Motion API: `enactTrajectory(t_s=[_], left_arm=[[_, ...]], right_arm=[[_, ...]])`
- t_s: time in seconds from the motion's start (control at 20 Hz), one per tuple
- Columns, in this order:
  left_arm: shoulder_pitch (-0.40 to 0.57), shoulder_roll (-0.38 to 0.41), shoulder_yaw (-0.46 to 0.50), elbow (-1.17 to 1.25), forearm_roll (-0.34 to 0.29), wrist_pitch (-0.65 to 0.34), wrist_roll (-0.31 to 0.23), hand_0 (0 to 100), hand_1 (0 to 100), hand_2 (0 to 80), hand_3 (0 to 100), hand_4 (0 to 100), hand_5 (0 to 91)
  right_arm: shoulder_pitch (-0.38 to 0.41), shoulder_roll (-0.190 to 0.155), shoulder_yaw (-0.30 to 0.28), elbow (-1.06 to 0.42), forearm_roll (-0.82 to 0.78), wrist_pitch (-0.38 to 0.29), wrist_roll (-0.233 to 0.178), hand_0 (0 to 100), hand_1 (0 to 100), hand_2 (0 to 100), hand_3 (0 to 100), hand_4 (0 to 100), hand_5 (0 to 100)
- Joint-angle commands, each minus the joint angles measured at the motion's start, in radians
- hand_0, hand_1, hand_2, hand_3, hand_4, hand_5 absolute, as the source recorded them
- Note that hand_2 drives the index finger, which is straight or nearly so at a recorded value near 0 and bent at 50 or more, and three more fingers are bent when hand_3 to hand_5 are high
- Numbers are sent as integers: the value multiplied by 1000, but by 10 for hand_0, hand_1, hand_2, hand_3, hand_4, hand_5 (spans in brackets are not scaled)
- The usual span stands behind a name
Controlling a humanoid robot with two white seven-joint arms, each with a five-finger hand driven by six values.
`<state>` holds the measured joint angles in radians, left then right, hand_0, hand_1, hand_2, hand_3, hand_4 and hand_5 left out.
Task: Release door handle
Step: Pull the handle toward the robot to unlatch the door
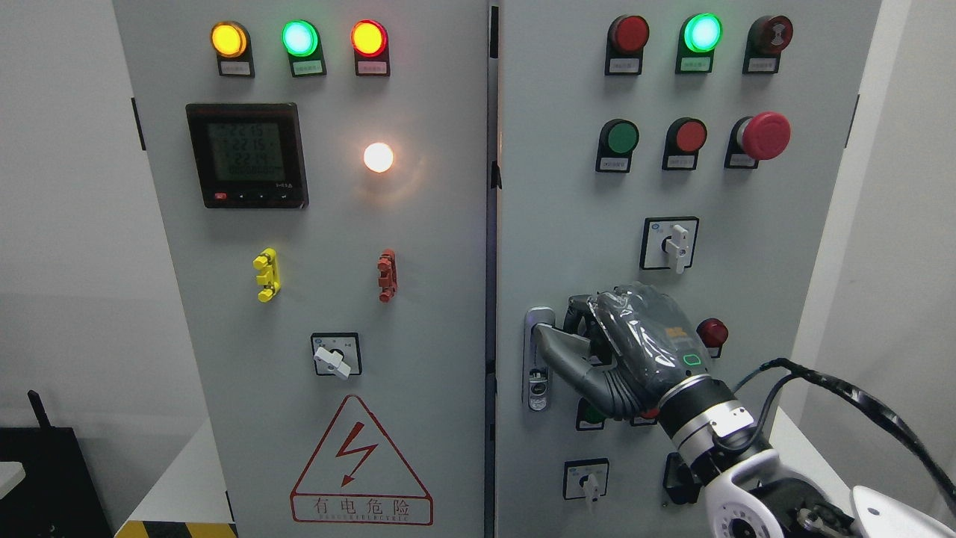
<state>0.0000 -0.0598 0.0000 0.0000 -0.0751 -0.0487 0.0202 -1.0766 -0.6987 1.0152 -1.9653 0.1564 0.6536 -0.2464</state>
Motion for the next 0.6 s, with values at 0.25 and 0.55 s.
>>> enactTrajectory(t_s=[0.25,0.55], left_arm=[[-3,0,2,9,0,0,0,120,389,0,0,0,0],[-3,0,2,9,0,0,0,120,389,0,0,0,0]], right_arm=[[-5,-1,-3,-3,0,1,-1,449,45,656,1000,1000,1000],[-11,1,-3,-1,0,1,-1,451,45,654,1000,1000,1000]])
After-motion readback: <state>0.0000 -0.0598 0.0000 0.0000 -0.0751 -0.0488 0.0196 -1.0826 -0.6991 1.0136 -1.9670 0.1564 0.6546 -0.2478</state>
